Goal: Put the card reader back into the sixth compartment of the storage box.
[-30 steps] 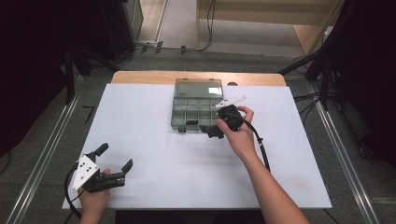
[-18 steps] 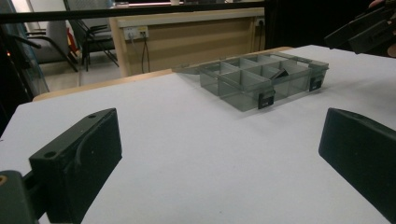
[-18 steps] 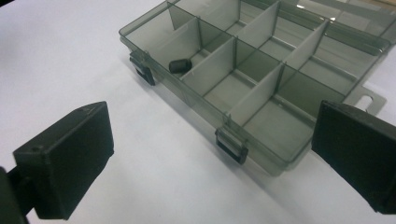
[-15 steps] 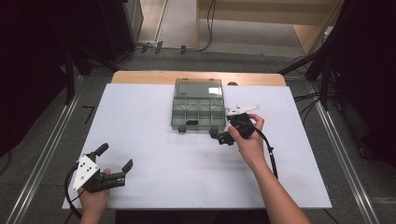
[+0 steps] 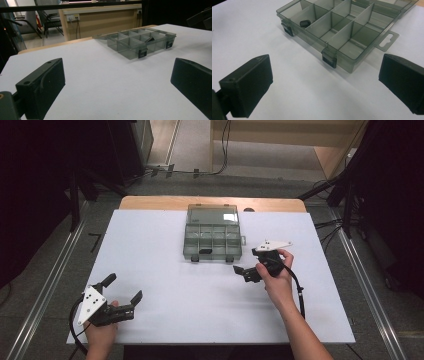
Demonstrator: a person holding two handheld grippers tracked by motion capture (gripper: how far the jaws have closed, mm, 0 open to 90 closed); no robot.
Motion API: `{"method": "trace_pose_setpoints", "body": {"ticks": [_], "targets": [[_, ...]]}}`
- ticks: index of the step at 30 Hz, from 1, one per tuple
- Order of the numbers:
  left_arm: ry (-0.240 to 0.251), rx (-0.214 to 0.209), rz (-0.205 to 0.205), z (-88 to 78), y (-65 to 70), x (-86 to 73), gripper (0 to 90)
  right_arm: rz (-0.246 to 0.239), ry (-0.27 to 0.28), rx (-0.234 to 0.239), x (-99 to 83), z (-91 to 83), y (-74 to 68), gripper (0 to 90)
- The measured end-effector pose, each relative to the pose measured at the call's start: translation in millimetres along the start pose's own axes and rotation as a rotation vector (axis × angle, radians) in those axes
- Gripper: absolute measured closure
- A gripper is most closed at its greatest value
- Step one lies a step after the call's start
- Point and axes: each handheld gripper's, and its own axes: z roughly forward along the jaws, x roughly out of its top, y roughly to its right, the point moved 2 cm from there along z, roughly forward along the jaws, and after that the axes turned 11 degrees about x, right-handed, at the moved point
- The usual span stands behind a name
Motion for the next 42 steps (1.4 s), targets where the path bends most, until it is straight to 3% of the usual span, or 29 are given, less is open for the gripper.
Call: {"method": "trace_pose_setpoints", "body": {"ticks": [26,42], "targets": [[-0.001,0.003,-0.001,0.0,0.1,0.0,0.0,0.0,0.062,-0.038,-35.9,-40.6,3.2,0.0],[-0.002,0.005,-0.001,0.0,0.3,-0.1,0.0,0.024,0.1,-0.067,-60.2,-62.9,8.2,0.0]]}}
